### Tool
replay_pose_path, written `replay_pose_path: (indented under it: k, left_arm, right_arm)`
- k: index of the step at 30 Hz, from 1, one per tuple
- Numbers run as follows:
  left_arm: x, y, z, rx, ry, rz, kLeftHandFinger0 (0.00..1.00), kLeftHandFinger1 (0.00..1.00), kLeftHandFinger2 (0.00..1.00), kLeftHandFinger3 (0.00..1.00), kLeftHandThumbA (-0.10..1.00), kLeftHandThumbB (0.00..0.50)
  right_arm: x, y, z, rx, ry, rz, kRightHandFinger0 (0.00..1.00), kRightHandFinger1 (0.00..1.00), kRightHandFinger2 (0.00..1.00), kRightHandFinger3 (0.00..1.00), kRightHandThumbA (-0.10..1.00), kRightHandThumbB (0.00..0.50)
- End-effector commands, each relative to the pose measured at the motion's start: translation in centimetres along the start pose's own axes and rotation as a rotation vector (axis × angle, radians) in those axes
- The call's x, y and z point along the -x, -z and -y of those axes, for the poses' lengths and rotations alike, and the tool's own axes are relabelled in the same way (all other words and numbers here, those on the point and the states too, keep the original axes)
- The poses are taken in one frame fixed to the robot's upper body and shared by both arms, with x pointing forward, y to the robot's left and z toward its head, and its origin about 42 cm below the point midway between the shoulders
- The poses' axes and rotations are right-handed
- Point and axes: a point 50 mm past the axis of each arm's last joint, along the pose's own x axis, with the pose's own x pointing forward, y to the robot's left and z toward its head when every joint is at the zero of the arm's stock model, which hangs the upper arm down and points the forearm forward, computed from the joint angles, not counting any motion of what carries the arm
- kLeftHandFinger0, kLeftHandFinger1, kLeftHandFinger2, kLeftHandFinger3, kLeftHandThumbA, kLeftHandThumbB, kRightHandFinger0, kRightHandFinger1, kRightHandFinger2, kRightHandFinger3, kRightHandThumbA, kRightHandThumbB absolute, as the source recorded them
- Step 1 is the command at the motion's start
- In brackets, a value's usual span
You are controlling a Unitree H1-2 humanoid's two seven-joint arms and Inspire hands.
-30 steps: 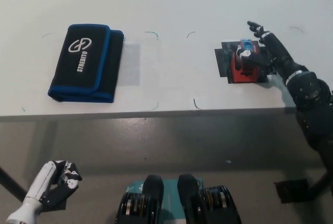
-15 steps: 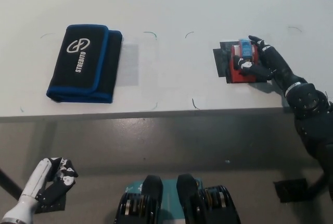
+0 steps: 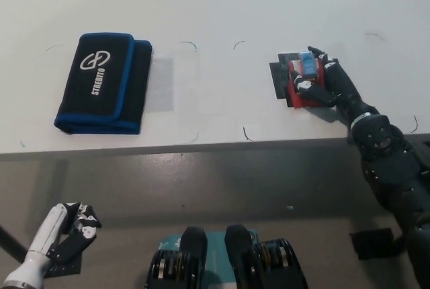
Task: Use the right hand to move the tape on the right hand side to the notebook on the left hand side
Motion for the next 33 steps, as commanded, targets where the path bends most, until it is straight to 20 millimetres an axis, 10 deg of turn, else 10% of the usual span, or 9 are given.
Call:
replay_pose_path:
  k: [1,33]
  left_arm:
    - [-0.6,-1.3,-0.9,-0.019,-0.007,0.06,0.09,0.12,0.27,0.37,-0.1,0.392]
    - [-1.5,-2.6,-0.7,-0.046,0.015,0.09,0.09,0.13,0.28,0.37,-0.1,0.366]
  right_arm:
    - [-1.3,-2.8,-3.0,-0.031,-0.059,0.066,1.0,1.0,1.0,1.0,0.67,0.496]
    - [-0.2,-4.9,-15.0,-0.053,-0.249,0.051,1.0,1.0,1.0,1.0,0.8,0.5]
